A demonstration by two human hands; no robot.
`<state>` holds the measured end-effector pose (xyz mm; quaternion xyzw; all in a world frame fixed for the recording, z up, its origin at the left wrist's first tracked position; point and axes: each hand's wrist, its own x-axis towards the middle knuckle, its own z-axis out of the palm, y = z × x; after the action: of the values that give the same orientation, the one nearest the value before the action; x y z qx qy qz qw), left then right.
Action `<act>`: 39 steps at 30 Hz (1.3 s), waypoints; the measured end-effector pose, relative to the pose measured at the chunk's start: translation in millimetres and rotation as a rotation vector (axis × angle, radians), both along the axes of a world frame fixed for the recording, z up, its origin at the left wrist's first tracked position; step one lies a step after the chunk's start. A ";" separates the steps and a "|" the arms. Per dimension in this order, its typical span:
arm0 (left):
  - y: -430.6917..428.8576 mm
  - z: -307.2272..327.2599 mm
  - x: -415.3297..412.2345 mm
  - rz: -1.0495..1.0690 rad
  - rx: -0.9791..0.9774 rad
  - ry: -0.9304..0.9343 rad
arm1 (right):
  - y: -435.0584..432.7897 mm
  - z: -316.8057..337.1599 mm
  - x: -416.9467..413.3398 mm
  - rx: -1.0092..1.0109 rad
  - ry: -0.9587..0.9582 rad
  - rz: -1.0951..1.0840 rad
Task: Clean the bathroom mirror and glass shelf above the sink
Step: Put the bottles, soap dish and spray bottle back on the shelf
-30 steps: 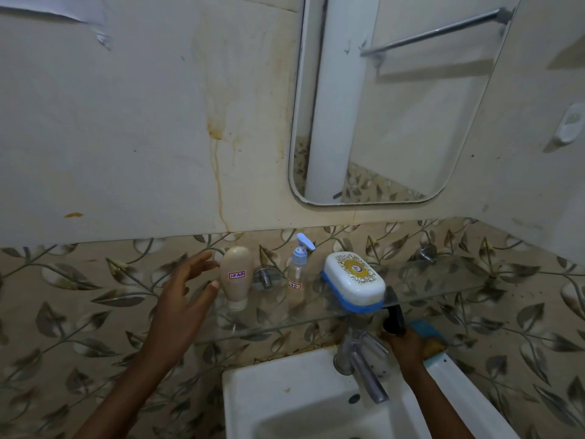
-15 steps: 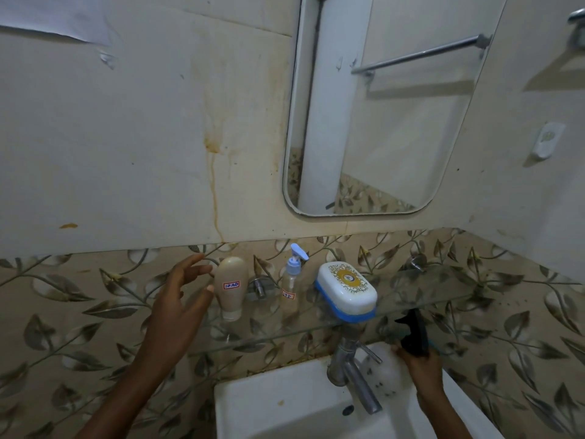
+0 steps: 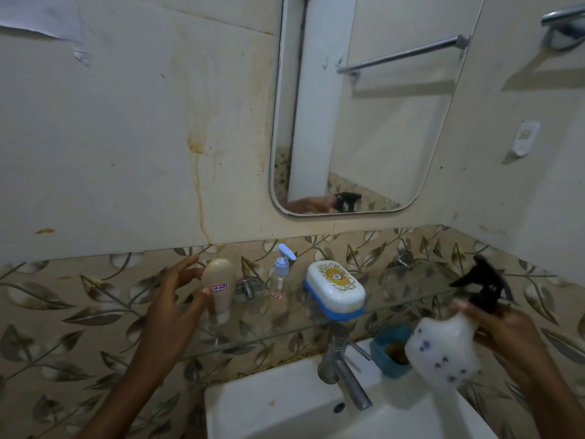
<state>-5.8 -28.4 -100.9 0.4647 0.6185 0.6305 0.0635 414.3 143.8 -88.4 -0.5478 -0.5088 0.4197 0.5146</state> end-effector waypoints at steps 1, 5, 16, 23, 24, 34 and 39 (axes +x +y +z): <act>0.1 0.5 0.6 0.002 0.003 -0.004 | 1.6 16.1 0.4 0.040 0.012 0.012; -1.2 2.2 3.2 -0.002 -0.001 -0.007 | 22.7 68.2 -6.3 0.166 0.057 0.002; -5.6 12.8 8.5 -0.013 0.011 0.017 | 122.1 108.0 -19.9 0.224 0.005 -0.103; -6.0 17.7 11.9 0.005 0.005 0.033 | 160.8 99.5 -10.1 0.097 -0.029 -0.073; -6.2 18.9 12.4 0.010 0.003 0.031 | 163.1 97.9 -9.9 0.088 -0.038 -0.061; -7.1 19.0 22.4 0.054 -0.039 0.054 | 174.7 80.4 -12.4 0.075 -0.106 0.060; -10.1 26.5 38.4 0.186 -0.030 0.100 | 178.0 77.7 -17.4 0.097 -0.131 0.046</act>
<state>32.6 -38.4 -74.4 0.4351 0.6707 0.6004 -0.0195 397.0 321.7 -10.6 -0.5367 -0.5736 0.3698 0.4962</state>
